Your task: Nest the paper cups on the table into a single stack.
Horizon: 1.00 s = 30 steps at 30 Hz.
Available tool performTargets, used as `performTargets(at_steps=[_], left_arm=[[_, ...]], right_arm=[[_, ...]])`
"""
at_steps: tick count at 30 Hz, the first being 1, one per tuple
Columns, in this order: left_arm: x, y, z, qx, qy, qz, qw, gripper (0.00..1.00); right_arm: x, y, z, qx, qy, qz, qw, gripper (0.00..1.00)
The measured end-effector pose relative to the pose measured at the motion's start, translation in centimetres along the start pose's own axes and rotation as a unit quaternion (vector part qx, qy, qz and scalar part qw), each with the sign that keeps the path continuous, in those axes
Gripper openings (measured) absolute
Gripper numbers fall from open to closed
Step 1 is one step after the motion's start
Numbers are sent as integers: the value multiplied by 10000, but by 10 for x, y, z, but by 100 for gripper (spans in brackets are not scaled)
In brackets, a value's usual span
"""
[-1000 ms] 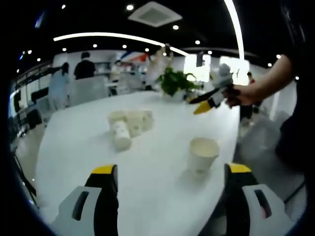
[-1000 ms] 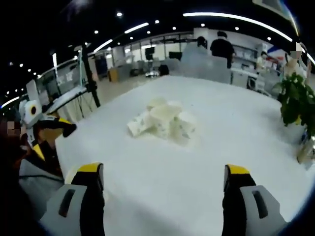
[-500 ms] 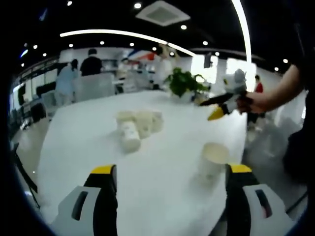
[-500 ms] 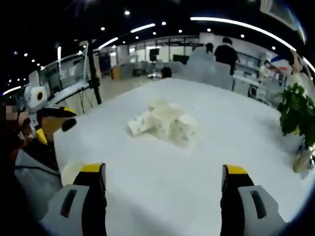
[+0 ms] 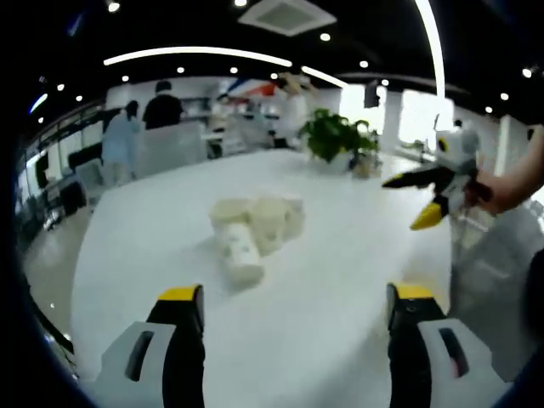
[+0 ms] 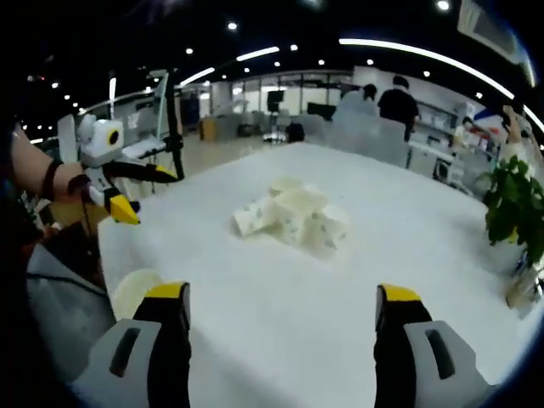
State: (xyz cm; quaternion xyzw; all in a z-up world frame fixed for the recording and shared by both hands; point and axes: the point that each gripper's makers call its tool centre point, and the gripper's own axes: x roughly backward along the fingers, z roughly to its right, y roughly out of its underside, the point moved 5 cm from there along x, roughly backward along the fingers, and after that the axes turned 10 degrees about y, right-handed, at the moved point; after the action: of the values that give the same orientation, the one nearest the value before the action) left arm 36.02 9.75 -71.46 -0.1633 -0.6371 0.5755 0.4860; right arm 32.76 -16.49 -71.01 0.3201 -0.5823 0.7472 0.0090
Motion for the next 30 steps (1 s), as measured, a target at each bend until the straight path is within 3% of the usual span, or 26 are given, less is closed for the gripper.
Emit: performTargets(at_steps=[8, 14, 16, 26, 29, 30], left_arm=[[-32, 5, -28, 355, -435, -456, 9974, 81], [-50, -1, -43, 583, -496, -508, 9958, 77], [-55, -4, -49, 532, -532, -682, 9948, 76], [-83, -18, -71, 740, -416, -1181, 9894, 77], [-89, -20, -72, 781, -341, -1314, 9877, 74], [-91, -21, -69, 973, -286, -1388, 9851, 70]], right_arm=[[13, 7, 5, -166, -13, 13, 9999, 87], [19, 16, 10, -187, -40, -59, 9998, 87], [22, 19, 12, -190, -41, -72, 9998, 87], [29, 28, 23, -346, 14, -105, 9993, 86], [30, 27, 27, -385, 32, -72, 9992, 86], [29, 27, 28, -382, 40, -66, 9992, 86]])
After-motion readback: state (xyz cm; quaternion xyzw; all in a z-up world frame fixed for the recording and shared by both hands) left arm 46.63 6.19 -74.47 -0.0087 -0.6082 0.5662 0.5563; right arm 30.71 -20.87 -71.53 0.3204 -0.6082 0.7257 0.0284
